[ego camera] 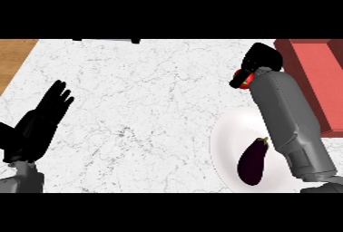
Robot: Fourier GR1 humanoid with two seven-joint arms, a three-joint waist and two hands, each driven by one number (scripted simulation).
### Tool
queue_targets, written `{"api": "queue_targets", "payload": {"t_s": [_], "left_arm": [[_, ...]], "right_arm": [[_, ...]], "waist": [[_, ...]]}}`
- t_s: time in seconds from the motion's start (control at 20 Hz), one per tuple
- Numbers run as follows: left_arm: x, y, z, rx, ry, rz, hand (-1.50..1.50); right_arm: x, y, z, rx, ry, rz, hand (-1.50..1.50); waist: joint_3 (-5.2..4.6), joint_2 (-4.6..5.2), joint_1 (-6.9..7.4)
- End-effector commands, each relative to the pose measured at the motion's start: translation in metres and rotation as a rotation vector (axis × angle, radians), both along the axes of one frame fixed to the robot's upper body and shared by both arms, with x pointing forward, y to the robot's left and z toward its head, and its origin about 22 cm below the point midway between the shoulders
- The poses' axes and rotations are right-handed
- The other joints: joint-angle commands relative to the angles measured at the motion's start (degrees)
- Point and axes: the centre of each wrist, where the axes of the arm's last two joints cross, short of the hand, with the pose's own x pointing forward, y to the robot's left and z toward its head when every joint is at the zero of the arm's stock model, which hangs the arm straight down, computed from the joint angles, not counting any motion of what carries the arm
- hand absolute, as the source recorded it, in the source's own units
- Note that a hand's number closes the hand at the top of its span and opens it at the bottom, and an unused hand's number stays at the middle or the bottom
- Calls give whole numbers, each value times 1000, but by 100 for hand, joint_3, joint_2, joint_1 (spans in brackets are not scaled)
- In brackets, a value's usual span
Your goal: Pick the tomato from the plate and place it in the cardboard box
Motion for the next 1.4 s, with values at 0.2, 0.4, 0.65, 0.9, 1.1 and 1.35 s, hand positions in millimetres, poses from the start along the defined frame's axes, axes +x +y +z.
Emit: {"api": "queue_targets", "payload": {"t_s": [0.2, 0.4, 0.65, 0.9, 1.1, 1.35], "left_arm": [[-1, -1, -9, -6, 14, 20, 0], [-6, 9, -2, 13, 14, 36, 0], [-4, -2, -11, -1, 21, 39, 0], [-10, 8, -4, -12, 36, 48, 0], [-23, 8, -16, -10, 19, 57, 0], [3, -5, -6, 0, 12, 67, 0]], "right_arm": [[27, 32, 66, -106, -245, -1, 150], [28, 51, 133, -149, -397, -56, 150], [27, 63, 152, -217, -527, -181, 150], [28, 41, 192, -274, -554, -300, 150], [30, -20, 193, -272, -580, -370, 150], [34, -45, 187, -317, -509, -372, 150]], "waist": [[-4, -47, -96], [-7, -101, -162], [-10, -91, -226], [-9, -115, -254], [-6, -113, -255], [-7, -84, -263]]}}
